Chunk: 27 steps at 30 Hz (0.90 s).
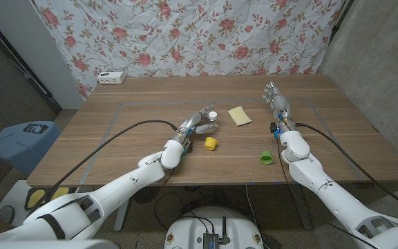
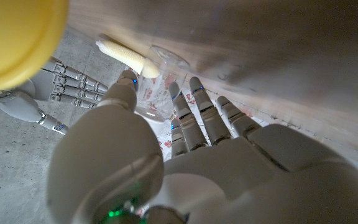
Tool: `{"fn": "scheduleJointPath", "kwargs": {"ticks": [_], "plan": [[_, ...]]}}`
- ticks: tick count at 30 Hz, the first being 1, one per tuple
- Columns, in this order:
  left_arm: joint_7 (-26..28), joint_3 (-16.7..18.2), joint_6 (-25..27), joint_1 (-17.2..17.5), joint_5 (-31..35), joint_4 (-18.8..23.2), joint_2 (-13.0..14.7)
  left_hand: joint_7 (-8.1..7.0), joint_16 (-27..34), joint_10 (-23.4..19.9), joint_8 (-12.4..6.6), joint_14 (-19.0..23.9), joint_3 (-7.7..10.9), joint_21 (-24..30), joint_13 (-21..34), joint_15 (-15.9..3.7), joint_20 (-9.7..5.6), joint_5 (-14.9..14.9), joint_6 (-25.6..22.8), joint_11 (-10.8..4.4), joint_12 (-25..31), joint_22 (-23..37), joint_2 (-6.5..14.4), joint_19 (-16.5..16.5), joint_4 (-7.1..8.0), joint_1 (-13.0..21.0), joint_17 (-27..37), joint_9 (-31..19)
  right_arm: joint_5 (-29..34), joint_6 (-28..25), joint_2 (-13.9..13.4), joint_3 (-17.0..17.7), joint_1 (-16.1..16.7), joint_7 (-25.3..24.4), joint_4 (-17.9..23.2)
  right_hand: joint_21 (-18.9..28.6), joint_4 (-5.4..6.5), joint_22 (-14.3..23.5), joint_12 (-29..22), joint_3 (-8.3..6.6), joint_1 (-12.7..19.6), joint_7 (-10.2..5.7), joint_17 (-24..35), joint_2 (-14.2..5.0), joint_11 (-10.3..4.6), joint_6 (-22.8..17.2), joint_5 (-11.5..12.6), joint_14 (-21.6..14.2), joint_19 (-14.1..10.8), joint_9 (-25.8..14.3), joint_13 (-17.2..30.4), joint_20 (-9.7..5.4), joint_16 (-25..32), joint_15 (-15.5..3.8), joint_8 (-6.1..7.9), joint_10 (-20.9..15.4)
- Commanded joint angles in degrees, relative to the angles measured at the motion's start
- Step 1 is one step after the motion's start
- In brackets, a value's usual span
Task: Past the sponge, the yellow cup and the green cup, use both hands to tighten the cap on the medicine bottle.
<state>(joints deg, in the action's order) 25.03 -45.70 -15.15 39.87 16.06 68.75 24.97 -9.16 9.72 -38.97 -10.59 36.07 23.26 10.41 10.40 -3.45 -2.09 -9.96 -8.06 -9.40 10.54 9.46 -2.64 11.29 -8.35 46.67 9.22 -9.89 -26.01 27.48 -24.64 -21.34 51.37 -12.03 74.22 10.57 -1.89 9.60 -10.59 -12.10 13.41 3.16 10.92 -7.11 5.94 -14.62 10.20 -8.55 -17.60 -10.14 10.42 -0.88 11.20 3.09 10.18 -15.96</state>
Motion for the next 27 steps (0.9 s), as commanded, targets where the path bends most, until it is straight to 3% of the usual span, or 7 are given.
{"fn": "scheduleJointPath", "kwargs": {"ticks": [1,12,20,27], "plan": [[-0.8,0.1,0.0,0.0,-0.4,0.6,0.5,-1.25,0.0,1.3,0.17,-1.2,-0.75,-0.1,0.2,-7.15,-0.83,-0.4,0.5,0.26,-0.3,0.1,-1.1,-0.5,0.11,-0.2,0.1,-0.1,0.2,0.2,0.0,0.1,0.5,-0.4,0.4,0.1,0.09,0.0,-0.1,-0.24,-0.3,-0.59,0.1,-0.07,0.08,-0.2,0.5,0.1,0.0,-0.1,0.0,0.03,-0.2,0.43,0.26,0.3],[-1.4,0.7,0.0,0.3,-1.0,1.1,1.0,-2.35,0.0,3.8,0.26,-3.4,-2.33,-0.1,0.2,-6.07,0.4,-0.7,1.0,0.98,-0.4,0.1,-2.0,-1.3,0.62,-1.6,0.2,-0.1,0.5,-0.1,0.1,-0.1,0.7,-0.8,0.8,0.1,0.05,0.0,-0.1,-0.33,-0.4,-1.13,0.1,-0.05,0.15,-0.1,0.6,0.2,0.2,-0.1,0.0,0.29,-0.2,0.66,0.29,0.5],[-1.7,1.9,0.9,1.4,-2.4,2.7,1.6,-2.97,-0.2,11.2,-0.24,-13.6,-4.45,0.0,0.1,-4.03,2.18,-1.3,0.3,1.54,-0.3,0.2,-0.7,-4.1,1.36,-3.1,0.2,-0.1,0.7,-0.4,0.2,-0.3,0.6,-1.0,0.9,-0.1,0.03,0.0,0.0,-0.39,-0.6,-1.45,0.1,0.02,0.36,0.0,0.6,0.4,0.7,-0.1,0.0,0.78,-0.3,1.02,0.3,0.7],[-2.6,2.6,0.4,2.0,-3.6,3.8,2.2,-3.17,-0.2,14.4,0.18,-17.2,-5.59,-0.2,0.1,-2.87,2.5,-1.3,0.4,1.87,-0.3,0.2,-0.5,-5.7,1.83,-4.5,0.3,-0.1,0.8,-0.6,0.2,-0.4,0.6,-0.9,1.2,-0.3,0.01,0.0,0.2,-0.48,-0.8,-2.02,0.1,0.07,0.33,0.4,0.6,1.1,1.7,-0.1,0.0,0.66,-0.5,1.48,0.23,1.6]]}}
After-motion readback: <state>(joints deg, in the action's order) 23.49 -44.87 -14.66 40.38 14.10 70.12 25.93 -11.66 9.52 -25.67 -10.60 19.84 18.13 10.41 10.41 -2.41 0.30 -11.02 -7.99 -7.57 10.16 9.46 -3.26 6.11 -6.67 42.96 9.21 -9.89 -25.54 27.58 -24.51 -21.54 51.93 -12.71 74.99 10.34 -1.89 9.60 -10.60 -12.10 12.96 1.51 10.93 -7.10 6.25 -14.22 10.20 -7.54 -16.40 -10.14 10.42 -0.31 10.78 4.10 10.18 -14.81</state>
